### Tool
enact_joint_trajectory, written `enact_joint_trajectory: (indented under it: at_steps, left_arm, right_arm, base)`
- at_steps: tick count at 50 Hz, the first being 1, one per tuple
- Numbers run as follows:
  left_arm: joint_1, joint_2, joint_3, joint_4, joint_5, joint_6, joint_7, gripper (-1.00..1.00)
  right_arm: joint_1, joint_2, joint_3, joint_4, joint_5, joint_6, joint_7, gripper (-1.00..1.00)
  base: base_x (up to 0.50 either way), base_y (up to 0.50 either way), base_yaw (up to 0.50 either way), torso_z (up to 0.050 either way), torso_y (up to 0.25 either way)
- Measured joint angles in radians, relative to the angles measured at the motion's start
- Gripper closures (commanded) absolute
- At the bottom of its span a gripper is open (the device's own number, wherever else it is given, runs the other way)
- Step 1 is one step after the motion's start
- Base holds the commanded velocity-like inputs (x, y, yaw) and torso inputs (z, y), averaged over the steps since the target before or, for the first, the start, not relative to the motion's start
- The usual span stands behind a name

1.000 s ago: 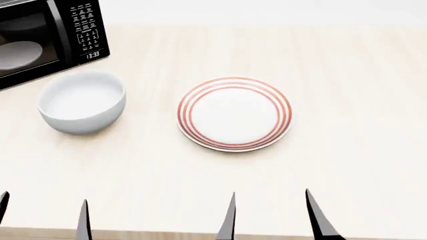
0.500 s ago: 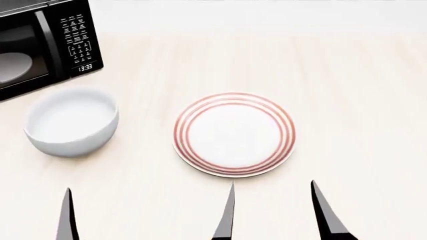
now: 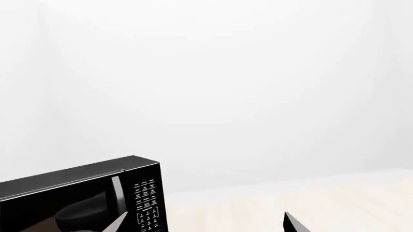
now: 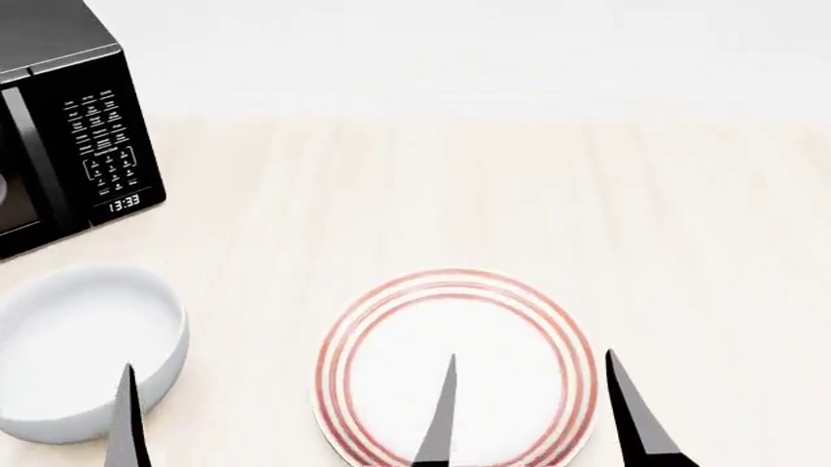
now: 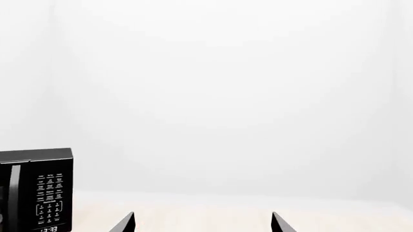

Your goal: Pick up the white bowl and put it on the plate.

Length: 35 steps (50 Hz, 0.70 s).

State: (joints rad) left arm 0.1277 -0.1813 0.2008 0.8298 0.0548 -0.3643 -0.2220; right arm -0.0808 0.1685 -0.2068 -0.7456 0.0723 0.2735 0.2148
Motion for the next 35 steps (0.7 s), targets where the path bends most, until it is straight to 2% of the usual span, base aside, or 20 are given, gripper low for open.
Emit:
enact_joint_trajectory:
  at_steps: [3,13,23,35]
  left_arm:
    - [-0.001,-0.003,0.003,0.000,0.001,-0.002,-0.003,-1.00]
    - [-0.005,-0.012,0.015,0.014,0.007,-0.032,-0.008,-1.00]
    - [-0.034,-0.021,0.038,0.112,0.038,-0.168,0.006,-1.00]
    - [-0.108,0.101,-0.044,0.194,0.190,-0.308,0.236,-1.00]
  right_arm:
    - [0.001,0.002,-0.002,0.000,0.000,-0.003,0.004,-1.00]
    - [0.004,0.010,-0.013,0.005,-0.005,-0.013,0.018,-1.00]
    - [0.004,0.019,-0.017,0.006,-0.002,-0.018,0.027,-1.00]
    - [0.004,0.029,-0.020,0.008,0.003,-0.019,0.038,-1.00]
  base:
    - [0.43,0.00,0.00,0.000,0.000]
    - [0.00,0.00,0.00,0.000,0.002]
    - [0.00,0.00,0.00,0.000,0.000]
    - [0.00,0.00,0.00,0.000,0.000]
